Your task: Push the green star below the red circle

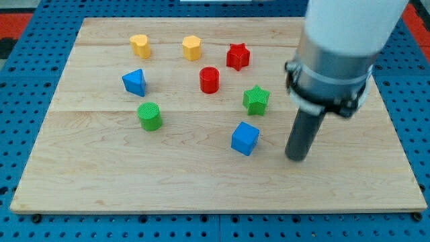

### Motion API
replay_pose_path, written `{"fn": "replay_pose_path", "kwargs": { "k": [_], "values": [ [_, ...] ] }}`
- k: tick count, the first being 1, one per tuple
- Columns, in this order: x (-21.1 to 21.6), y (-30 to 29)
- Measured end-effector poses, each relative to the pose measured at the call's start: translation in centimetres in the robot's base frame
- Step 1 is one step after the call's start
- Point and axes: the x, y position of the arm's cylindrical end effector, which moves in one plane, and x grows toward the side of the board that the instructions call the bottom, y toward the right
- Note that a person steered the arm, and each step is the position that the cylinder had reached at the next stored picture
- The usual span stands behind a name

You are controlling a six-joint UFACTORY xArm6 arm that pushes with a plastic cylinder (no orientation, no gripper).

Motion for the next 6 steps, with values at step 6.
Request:
{"fn": "replay_pose_path", "kwargs": {
  "k": [6],
  "values": [
    [-8.3, -2.7]
  ]
}}
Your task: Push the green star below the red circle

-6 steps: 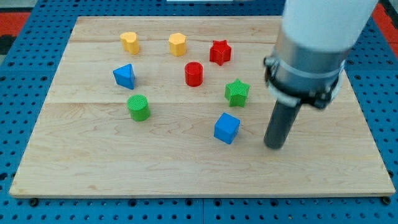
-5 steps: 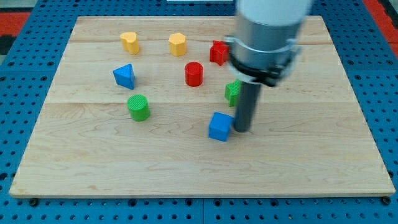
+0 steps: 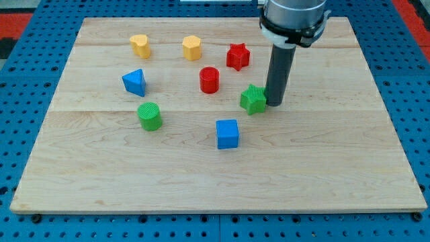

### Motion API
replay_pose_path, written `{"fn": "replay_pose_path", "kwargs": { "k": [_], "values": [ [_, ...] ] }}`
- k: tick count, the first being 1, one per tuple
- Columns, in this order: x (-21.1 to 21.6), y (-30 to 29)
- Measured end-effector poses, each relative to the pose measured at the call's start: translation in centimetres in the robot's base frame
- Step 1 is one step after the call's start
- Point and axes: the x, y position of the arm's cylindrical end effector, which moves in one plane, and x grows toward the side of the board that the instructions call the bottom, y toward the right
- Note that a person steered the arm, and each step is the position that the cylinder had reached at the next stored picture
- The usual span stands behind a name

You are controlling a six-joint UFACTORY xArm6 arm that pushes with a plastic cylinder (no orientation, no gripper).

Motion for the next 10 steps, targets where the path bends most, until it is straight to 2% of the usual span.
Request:
{"fn": "replay_pose_path", "kwargs": {
  "k": [1, 4, 5, 7, 9, 10],
  "values": [
    [0.6, -1.9],
    [-0.4, -2.3],
    [-0.7, -3.8],
    [-2.1, -10.5],
    [-3.4, -7.9],
    [-4.2, -2.5]
  ]
}}
